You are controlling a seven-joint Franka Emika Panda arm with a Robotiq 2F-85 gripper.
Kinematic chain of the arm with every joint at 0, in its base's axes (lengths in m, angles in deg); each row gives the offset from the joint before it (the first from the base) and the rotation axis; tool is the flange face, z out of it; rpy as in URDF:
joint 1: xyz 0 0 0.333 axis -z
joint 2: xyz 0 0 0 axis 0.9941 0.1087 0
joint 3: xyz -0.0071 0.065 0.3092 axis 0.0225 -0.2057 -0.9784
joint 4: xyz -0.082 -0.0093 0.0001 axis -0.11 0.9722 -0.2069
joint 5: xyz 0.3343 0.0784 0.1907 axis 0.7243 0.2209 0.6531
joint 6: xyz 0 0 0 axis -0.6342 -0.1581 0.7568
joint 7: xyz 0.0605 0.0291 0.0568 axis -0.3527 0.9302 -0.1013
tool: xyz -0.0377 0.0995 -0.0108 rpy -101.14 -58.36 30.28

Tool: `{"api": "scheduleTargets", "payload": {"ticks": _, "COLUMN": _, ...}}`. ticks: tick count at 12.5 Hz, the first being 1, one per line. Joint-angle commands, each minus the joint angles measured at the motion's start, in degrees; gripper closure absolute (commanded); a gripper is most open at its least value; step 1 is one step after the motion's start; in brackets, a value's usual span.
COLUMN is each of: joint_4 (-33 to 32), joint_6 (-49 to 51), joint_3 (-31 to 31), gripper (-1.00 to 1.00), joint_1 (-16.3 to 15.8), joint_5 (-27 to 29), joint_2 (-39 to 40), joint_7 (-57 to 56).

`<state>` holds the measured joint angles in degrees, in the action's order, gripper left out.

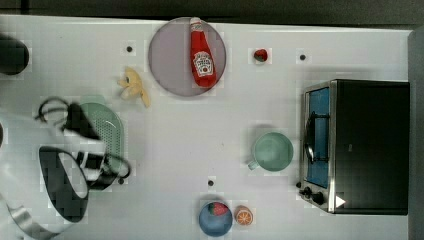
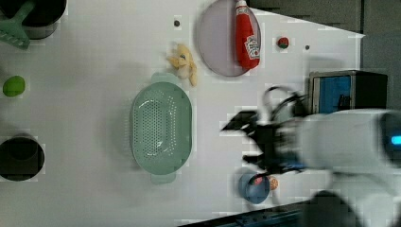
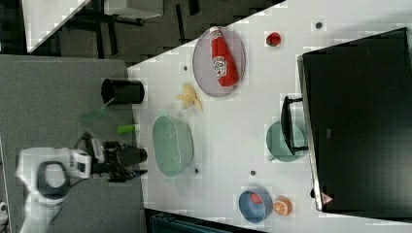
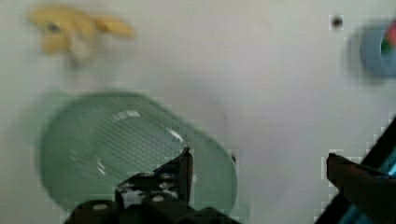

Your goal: Drag strainer left to right.

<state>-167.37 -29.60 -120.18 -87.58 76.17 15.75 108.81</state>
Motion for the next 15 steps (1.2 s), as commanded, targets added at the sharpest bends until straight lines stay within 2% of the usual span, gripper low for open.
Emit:
{"api": "scheduleTargets", "payload": {"ticks": 1, "joint_4": 0.31, "joint_6": -8.84, "joint_3": -1.28, "gripper": -1.00, "joint_1": 0.71, "joint_5": -0.72, "joint_2": 3.93, "joint_7": 22.60}}
{"api": "scheduleTargets", "payload": {"ticks": 4, "joint_4": -0.02, "joint_6": -17.90, "joint_3": -1.59, "gripper": -1.00, "joint_1": 0.29, "joint_5": -1.82, "joint_2": 13.76, "joint_7": 28.24}}
{"api": "scheduleTargets", "payload": {"ticks": 9, "joint_4": -0.53, "joint_6": -34.40, "joint_3": 1.25, "gripper": -1.00, "joint_1": -0.56, "joint_5": -3.27, "joint_2": 26.69, "joint_7": 28.30}}
{"api": "scheduleTargets", "payload": {"ticks": 12, "joint_4": -0.68, "joint_6": -37.05, "joint_3": 4.36, "gripper": -1.00, "joint_1": -2.16, "joint_5": -4.61, "joint_2": 30.04, "joint_7": 28.29}}
{"api": "scheduleTargets", "payload": {"ticks": 15, "joint_4": -1.89, "joint_6": -37.19, "joint_3": 7.07, "gripper": -1.00, "joint_1": -3.18, "joint_5": -4.93, "joint_2": 29.87, "joint_7": 28.30}}
